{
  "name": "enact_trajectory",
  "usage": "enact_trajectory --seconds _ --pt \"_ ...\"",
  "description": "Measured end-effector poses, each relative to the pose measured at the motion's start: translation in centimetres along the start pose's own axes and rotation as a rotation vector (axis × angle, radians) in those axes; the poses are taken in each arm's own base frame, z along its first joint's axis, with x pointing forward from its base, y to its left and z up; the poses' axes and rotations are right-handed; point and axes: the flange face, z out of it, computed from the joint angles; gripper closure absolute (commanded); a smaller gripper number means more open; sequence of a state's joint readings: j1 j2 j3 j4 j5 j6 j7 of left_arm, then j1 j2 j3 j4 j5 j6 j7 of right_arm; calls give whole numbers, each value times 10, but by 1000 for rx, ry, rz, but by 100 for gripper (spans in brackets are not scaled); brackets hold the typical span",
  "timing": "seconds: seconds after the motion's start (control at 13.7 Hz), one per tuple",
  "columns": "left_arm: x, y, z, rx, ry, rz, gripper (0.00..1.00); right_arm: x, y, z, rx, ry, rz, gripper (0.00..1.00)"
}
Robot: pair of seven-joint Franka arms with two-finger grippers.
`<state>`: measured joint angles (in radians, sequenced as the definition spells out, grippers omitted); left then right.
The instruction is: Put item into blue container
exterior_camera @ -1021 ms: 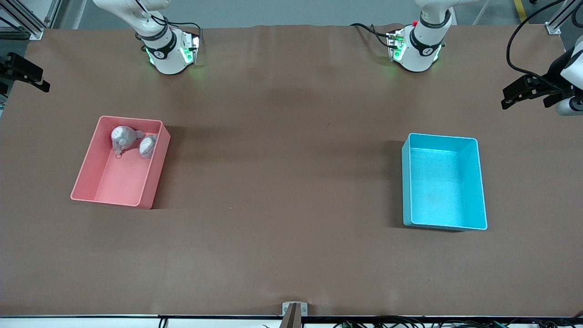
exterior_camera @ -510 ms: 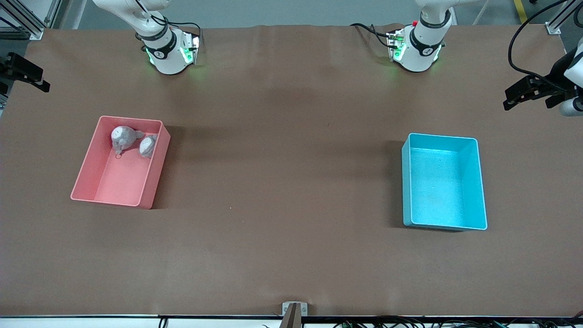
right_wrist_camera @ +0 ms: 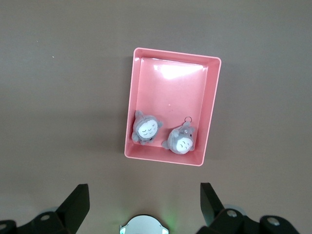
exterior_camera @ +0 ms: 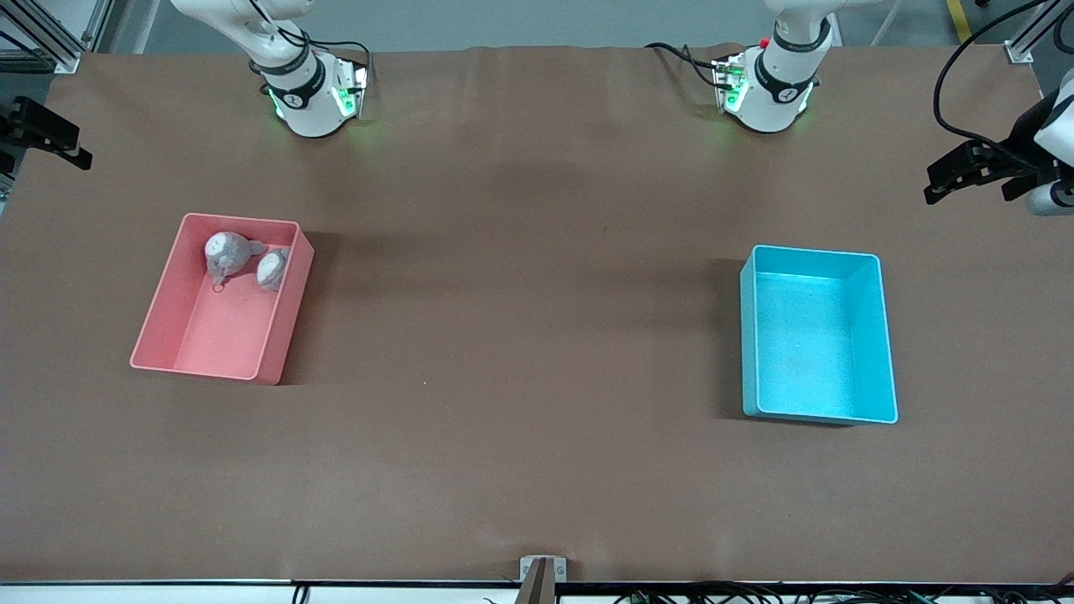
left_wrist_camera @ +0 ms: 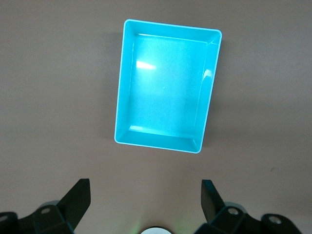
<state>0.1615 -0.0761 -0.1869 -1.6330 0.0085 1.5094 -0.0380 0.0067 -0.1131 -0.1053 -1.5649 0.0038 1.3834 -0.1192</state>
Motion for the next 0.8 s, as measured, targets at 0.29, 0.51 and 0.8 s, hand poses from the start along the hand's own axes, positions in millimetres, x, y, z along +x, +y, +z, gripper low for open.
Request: enact_trajectory --seconds 0.29,0.51,0.8 --pt "0 4 3 1 -7 8 0 0 0 0 0 -2 0 0" --pt "-1 12 3 3 -6 20 0 0 0 0 0 -2 0 0" --pt "0 13 3 3 -4 20 0 0 0 0 0 -4 0 0"
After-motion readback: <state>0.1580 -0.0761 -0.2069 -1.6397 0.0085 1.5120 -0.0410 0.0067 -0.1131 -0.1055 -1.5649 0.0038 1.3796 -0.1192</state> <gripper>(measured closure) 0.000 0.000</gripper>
